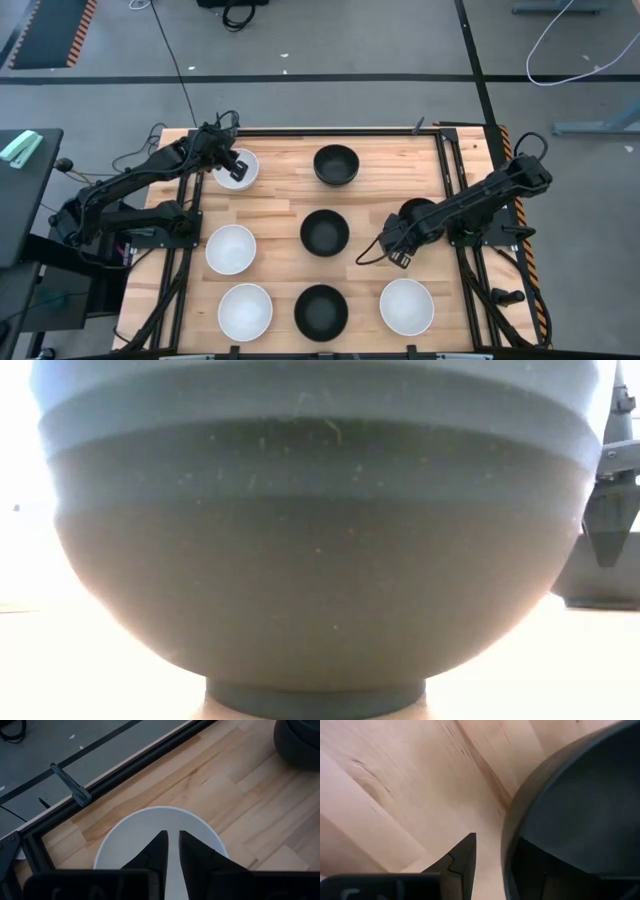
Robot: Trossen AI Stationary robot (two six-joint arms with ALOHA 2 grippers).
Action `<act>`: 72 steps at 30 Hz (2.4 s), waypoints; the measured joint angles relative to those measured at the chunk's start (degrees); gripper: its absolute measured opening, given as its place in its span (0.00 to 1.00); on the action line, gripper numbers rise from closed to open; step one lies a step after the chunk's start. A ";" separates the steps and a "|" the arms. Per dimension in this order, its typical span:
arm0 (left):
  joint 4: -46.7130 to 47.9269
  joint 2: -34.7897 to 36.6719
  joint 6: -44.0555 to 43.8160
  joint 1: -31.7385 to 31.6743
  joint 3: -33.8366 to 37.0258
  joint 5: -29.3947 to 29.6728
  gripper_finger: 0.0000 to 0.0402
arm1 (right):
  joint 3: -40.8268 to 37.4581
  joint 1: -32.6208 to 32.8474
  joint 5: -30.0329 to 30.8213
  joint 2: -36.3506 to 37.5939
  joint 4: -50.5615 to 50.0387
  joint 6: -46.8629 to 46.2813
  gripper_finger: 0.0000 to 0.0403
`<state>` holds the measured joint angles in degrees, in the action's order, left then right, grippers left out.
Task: Nest bowls inside each other
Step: Stack the black bowl on top of the stacked black bowls
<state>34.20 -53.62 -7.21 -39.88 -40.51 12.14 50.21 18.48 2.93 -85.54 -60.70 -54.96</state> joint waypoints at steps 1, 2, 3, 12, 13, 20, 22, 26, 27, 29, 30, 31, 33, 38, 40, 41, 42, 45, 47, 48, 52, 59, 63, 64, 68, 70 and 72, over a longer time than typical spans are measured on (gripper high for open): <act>0.13 -0.01 -0.06 -0.02 0.00 0.00 0.13 | -0.23 -0.14 0.01 0.00 0.01 0.43 0.29; 0.15 -0.01 -0.08 -0.02 0.00 0.00 0.13 | -0.50 -0.44 0.01 0.00 -0.03 0.89 0.29; 0.15 -0.01 -0.10 -0.02 0.00 0.00 0.13 | -0.75 -0.79 0.02 0.00 0.34 1.36 0.29; 0.71 -0.01 -1.15 -0.02 0.00 0.00 0.15 | -0.82 -6.42 5.13 0.02 1.72 10.08 0.03; 0.85 -0.01 -1.15 -0.02 0.00 0.00 0.14 | -0.80 -7.44 5.52 0.00 2.25 11.05 0.04; 1.67 -0.01 -1.17 0.00 0.00 0.00 0.12 | 1.93 -16.70 7.30 -0.04 4.57 23.47 0.02; 1.70 0.01 -1.19 -0.02 0.00 0.00 0.12 | 4.31 -19.62 8.85 -0.04 4.47 28.04 0.01; 1.68 -0.01 -1.19 0.00 0.00 0.00 0.13 | 11.19 -24.90 12.01 -0.04 3.63 36.03 0.01; 1.70 0.00 -1.21 0.00 0.00 0.00 0.14 | 13.06 -26.29 12.37 -0.04 3.65 38.03 0.01; 1.68 0.00 -1.21 -0.01 0.00 0.00 0.14 | 16.74 -29.16 12.41 -0.04 4.06 42.33 0.01; 1.68 -0.01 -1.21 0.00 0.00 0.00 0.13 | 18.53 -30.65 12.45 -0.04 4.78 44.17 0.01; 1.68 -0.01 -1.21 0.00 0.00 0.00 0.13 | 20.20 -32.03 12.44 -0.04 5.16 45.88 0.01; 1.68 0.00 -1.21 0.00 0.00 0.00 0.12 | 23.61 -34.66 12.46 -0.04 4.80 49.17 0.01; 1.59 -0.01 -1.19 0.00 0.00 0.00 0.11 | 32.30 -40.18 8.96 -1.73 4.63 54.88 0.01; 1.37 -0.01 -1.21 -0.01 0.00 0.02 0.12 | 35.97 -41.44 6.66 -4.27 3.66 56.20 0.01; 1.31 -0.01 -1.21 -0.01 0.00 0.02 0.12 | 37.80 -41.63 5.78 -5.79 2.75 56.86 0.01; 1.35 -0.01 -1.21 0.00 0.00 0.00 0.12 | 39.84 -41.69 5.12 -7.60 1.58 57.66 0.01; 1.36 -0.01 -1.21 -0.02 0.00 0.02 0.13 | 45.63 -41.13 4.65 -12.92 -2.59 59.38 0.01; 1.37 -0.01 -1.20 -0.15 0.00 0.16 0.13 | 49.04 -40.79 4.60 -15.96 -5.03 59.77 0.01; 1.36 -0.01 -1.21 -0.25 0.00 0.62 0.13 | 50.43 -40.62 4.65 -17.11 -6.14 60.33 0.01; 1.43 -0.01 -1.15 -1.19 0.00 3.11 0.13 | 54.54 -39.48 4.01 -20.27 -7.05 62.39 0.01; 1.37 -0.01 -1.08 -4.90 0.00 4.39 0.13 | 55.53 -38.75 -3.54 -23.02 -7.97 62.84 0.01; 1.39 -0.01 -1.07 -6.69 0.00 4.37 0.11 | 55.50 -37.55 -4.12 -24.37 -8.44 63.86 0.01; 1.38 -0.01 -1.08 -7.06 0.00 4.37 0.11 | 55.50 -37.33 -4.36 -24.52 -8.44 63.89 0.01; 1.39 -0.01 -1.13 -8.04 0.00 3.15 0.11 | 55.40 -37.04 -5.52 -25.62 -8.87 63.78 0.01; 1.42 -0.08 -1.12 -8.24 0.00 2.25 0.12 | 55.37 -37.07 -5.75 -26.59 -9.10 63.96 0.01; 1.46 -0.43 -1.15 -8.22 0.00 1.96 0.12 | 55.37 -36.95 -6.35 -27.67 -9.04 64.13 0.01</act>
<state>35.66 -54.05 -8.36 -48.10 -40.51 14.10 105.58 -18.47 -3.42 -113.21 -69.73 9.17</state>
